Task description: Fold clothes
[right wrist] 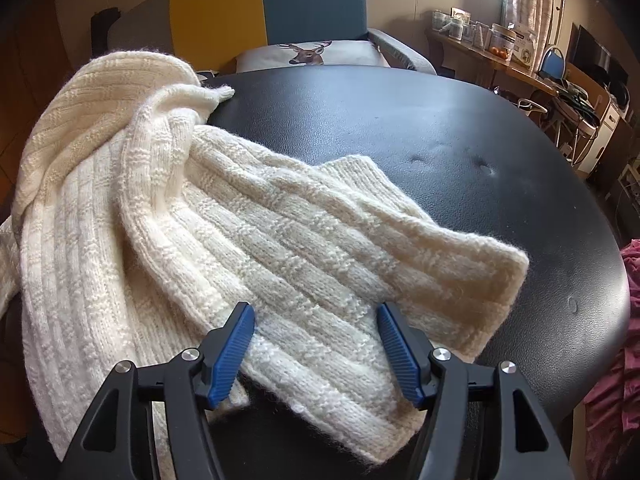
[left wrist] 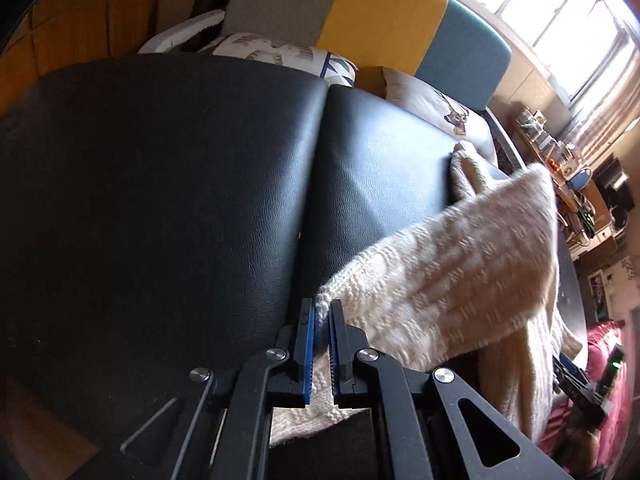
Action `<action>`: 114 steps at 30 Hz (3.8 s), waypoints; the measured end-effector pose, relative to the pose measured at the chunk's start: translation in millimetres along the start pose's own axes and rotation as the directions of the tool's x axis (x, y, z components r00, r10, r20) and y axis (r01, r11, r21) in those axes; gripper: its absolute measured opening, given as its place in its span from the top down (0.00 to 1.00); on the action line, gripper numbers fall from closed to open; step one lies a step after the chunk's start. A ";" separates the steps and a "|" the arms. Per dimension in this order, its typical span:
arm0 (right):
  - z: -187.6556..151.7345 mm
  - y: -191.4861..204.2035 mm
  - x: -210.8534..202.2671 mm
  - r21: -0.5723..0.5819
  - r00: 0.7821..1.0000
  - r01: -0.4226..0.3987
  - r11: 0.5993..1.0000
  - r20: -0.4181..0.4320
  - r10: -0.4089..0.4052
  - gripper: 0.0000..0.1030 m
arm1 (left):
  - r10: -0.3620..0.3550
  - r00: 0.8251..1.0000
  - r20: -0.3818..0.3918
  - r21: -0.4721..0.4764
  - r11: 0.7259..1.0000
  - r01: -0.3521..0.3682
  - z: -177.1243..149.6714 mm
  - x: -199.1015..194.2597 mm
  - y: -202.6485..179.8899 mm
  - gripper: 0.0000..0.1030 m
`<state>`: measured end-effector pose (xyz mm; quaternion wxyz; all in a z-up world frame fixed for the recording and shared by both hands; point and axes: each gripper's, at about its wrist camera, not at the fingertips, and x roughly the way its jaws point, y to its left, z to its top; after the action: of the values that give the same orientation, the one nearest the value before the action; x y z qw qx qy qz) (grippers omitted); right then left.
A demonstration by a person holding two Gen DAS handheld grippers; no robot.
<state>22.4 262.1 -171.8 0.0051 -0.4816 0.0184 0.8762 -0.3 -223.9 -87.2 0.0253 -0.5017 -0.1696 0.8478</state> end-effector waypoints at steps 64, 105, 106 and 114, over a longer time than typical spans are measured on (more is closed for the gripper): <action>1.0 4.9 5.4 -0.006 0.998 0.042 0.999 0.049 -0.041 0.24 | -0.409 0.903 -0.133 -0.001 0.911 0.413 -86.5 16.6 -136.6 0.74; 46.7 34.4 32.0 -0.055 0.999 -0.040 0.998 -0.012 0.039 0.16 | 0.026 0.996 0.085 -0.122 0.992 -0.015 -16.3 27.9 -25.7 0.89; 46.3 34.6 31.8 -0.055 0.999 -0.041 0.998 -0.010 0.040 0.16 | 0.084 0.992 0.089 -0.134 0.988 -0.071 -17.0 25.4 -10.7 0.86; 50.8 35.9 33.0 -0.054 1.000 -0.026 0.998 -0.009 0.026 0.14 | 0.272 0.950 0.156 -0.108 0.960 -0.257 -14.0 3.0 48.7 0.56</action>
<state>-39.1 227.8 -171.5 -0.0193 -0.4850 0.0011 0.8743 16.4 -265.5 -111.1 -0.1248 -0.4466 -0.1389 0.8750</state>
